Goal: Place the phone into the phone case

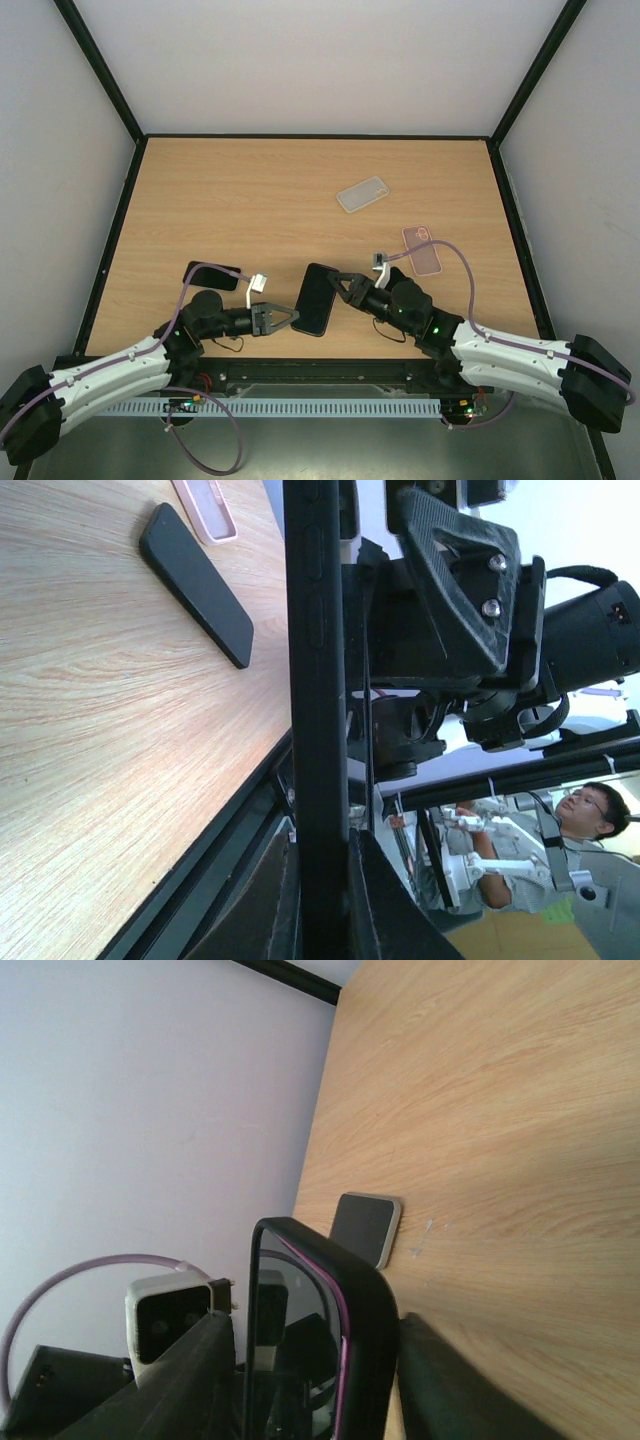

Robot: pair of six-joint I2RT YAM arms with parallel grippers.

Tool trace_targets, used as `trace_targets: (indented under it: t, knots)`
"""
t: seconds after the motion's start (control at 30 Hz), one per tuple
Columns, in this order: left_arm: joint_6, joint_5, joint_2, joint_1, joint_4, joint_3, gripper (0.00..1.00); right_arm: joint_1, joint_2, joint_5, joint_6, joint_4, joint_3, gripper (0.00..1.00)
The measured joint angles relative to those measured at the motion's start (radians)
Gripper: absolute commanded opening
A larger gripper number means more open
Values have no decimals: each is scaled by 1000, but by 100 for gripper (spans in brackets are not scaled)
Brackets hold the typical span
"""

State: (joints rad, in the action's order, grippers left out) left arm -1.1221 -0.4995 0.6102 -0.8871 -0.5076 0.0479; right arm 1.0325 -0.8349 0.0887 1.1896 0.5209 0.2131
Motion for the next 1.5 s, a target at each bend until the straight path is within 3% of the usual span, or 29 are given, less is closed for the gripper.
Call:
trace_targets:
  t: [0.17, 0.47, 0.77, 0.93, 1.1, 1.27, 1.37, 1.43, 1.5]
  knots:
    - [15, 3, -6, 0, 18, 10, 2, -1, 3, -21, -17, -41, 11, 3]
    - [75, 50, -5, 0, 194, 97, 2, -6, -17, -47, -16, -69, 51, 2]
    - [115, 114, -27, -1, 294, 116, 49, -6, -23, -6, -62, -87, 60, 2]
    - [147, 146, -46, 0, 297, 137, 56, -6, -6, 62, -91, -108, 59, 2]
    - [173, 154, -2, 0, 280, 166, 54, -6, -7, 136, -91, -73, 56, 2]
    - [192, 161, 58, 0, 275, 180, 28, -6, -29, 180, -91, -38, 56, 2]
    - [201, 172, 79, 0, 283, 196, 18, -6, -43, 186, -97, -40, 56, 2]
    - [203, 186, 97, 0, 304, 212, 18, -8, -48, 174, -108, -47, 57, 2]
    - [203, 190, 117, 0, 311, 223, 27, -8, -51, 157, -117, -62, 57, 2]
